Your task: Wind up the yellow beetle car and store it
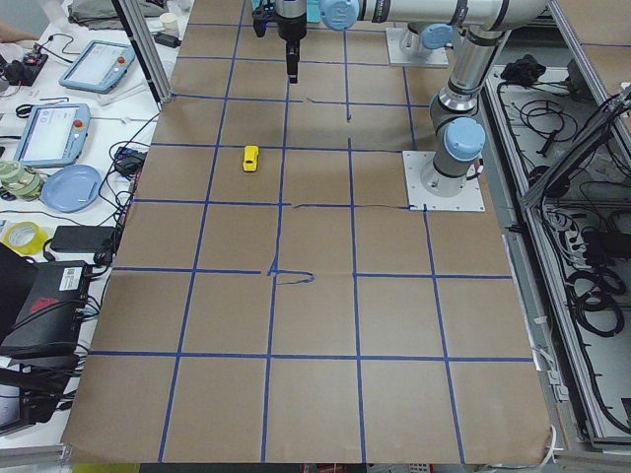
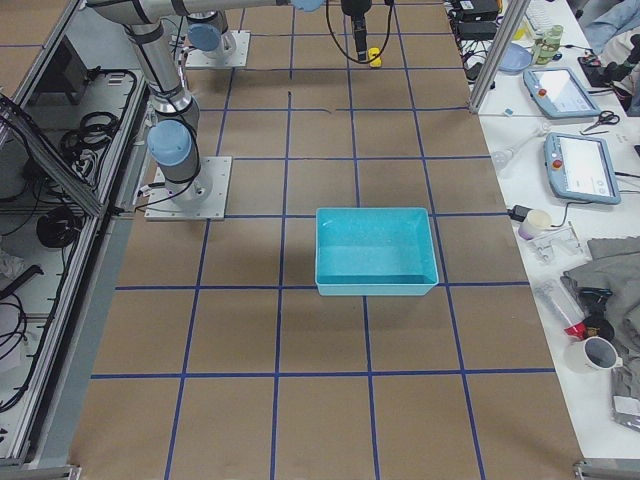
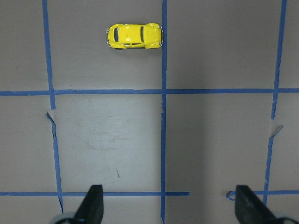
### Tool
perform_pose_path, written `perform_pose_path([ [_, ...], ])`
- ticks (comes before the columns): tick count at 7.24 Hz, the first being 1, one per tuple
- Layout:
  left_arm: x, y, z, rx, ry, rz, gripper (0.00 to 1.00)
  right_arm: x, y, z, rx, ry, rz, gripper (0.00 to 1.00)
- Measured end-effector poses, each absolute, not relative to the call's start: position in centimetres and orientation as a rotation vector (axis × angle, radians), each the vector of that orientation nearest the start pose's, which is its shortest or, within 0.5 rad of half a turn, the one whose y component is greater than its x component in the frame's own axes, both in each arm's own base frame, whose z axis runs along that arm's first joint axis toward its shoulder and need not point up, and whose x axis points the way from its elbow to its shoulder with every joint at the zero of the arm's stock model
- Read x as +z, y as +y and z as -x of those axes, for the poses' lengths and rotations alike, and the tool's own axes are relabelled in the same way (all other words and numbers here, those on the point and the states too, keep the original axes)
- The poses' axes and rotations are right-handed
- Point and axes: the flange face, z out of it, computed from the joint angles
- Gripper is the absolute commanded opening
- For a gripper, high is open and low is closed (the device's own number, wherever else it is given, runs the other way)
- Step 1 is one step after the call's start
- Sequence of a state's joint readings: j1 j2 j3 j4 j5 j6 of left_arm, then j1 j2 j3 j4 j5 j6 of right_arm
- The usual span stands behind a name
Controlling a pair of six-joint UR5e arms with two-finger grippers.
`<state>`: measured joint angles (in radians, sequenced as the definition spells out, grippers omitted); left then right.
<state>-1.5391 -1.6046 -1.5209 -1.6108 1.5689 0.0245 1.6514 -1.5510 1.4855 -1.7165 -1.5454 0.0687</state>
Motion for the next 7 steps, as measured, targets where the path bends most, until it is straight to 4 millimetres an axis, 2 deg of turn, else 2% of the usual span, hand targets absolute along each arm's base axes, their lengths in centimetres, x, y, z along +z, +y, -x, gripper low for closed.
perform_pose_path([
  [7, 49.07, -50.71, 11.66, 0.043, 3.138, 0.012, 1.00, 53.85, -50.40, -17.70, -0.342, 3.084, 0.026, 1.00],
])
